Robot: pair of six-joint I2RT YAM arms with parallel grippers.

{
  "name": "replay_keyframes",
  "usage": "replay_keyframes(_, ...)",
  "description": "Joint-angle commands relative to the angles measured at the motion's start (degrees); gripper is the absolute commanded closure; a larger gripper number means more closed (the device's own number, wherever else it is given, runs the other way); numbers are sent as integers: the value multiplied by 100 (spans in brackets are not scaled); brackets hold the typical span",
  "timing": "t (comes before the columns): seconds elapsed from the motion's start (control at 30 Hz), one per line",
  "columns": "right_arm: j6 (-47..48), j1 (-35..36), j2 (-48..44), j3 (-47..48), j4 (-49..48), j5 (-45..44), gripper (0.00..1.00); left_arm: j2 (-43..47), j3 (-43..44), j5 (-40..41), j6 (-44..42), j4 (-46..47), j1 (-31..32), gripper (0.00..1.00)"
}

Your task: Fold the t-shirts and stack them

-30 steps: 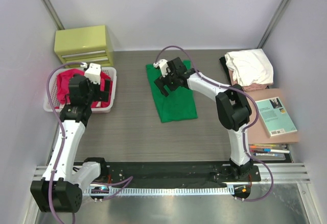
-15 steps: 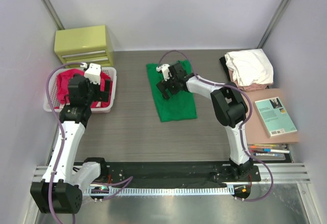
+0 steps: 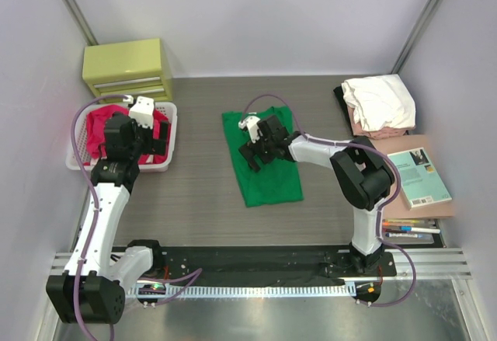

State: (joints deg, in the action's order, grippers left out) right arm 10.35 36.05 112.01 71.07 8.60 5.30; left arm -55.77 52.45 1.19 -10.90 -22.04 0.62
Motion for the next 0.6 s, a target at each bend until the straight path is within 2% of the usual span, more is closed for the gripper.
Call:
replay_keyframes(0.0, -244, 323, -276, -391, 107, 85, 0, 57, 47, -93, 17, 200, -36, 0)
replay_keyframes(0.33, -112, 394, -381, -611, -323, -756, 0, 40, 47, -102, 35, 121, -45, 0)
replay_keyframes(0.47, 46, 394, -950, -734, -823, -1538, 0, 57, 11, -260, 17, 104, -36, 0)
replay_keyframes(0.57, 256, 394, -1601, -1033, -1743, -2093, 0, 75, -15, -295, 35, 77, -36, 0)
